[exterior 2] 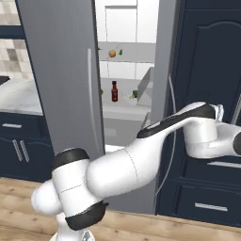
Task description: Place the tupperware on the second highest shelf of the fridge. Make space for the tupperware among the existing items by rearranging them on the shelves if needed. Close the fridge door when finished.
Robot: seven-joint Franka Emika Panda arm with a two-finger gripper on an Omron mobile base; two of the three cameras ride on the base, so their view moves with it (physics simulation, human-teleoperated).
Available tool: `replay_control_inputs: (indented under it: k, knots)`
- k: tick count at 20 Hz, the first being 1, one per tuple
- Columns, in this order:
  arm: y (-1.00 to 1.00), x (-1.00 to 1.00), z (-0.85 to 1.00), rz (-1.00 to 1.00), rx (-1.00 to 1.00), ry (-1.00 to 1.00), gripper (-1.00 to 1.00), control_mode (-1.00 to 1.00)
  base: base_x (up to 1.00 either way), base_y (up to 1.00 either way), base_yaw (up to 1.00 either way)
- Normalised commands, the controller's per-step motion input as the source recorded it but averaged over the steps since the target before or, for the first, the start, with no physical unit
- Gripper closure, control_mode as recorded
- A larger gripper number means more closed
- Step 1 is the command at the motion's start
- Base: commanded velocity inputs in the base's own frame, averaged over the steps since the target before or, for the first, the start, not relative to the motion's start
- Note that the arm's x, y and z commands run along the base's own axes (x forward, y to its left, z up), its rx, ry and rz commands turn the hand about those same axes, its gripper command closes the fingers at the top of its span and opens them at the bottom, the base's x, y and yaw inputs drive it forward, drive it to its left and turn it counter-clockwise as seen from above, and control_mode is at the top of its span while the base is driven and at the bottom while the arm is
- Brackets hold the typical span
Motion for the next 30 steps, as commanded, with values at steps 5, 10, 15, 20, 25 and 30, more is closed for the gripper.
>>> replay_control_inputs:
  k: [5, 10, 15, 20, 25, 30]
  knots:
    - [0.0, 0.05, -0.86, 0.15, 0.15, 0.0, -1.0, -1.0, 0.0, 0.0, 0.0]
    - [0.0, 0.33, -0.6, 0.17, 0.11, 0.0, -1.0, -1.0, 0.0, 0.0, 0.0]
    - [0.13, 0.51, -0.41, 0.2, 0.03, 0.0, -1.0, -1.0, 0.0, 0.0, 0.0]
    - [0.2, 0.66, -0.33, 0.17, 0.0, 0.01, -1.0, -1.0, 0.0, 0.0, 0.0]
    - [0.0, 0.73, -0.12, 0.06, 0.05, 0.05, -1.0, -1.0, 0.0, 0.0, 0.0]
    - [-0.21, 0.59, -0.03, -0.01, 0.1, 0.03, -1.0, -1.0, 0.0, 0.0, 0.0]
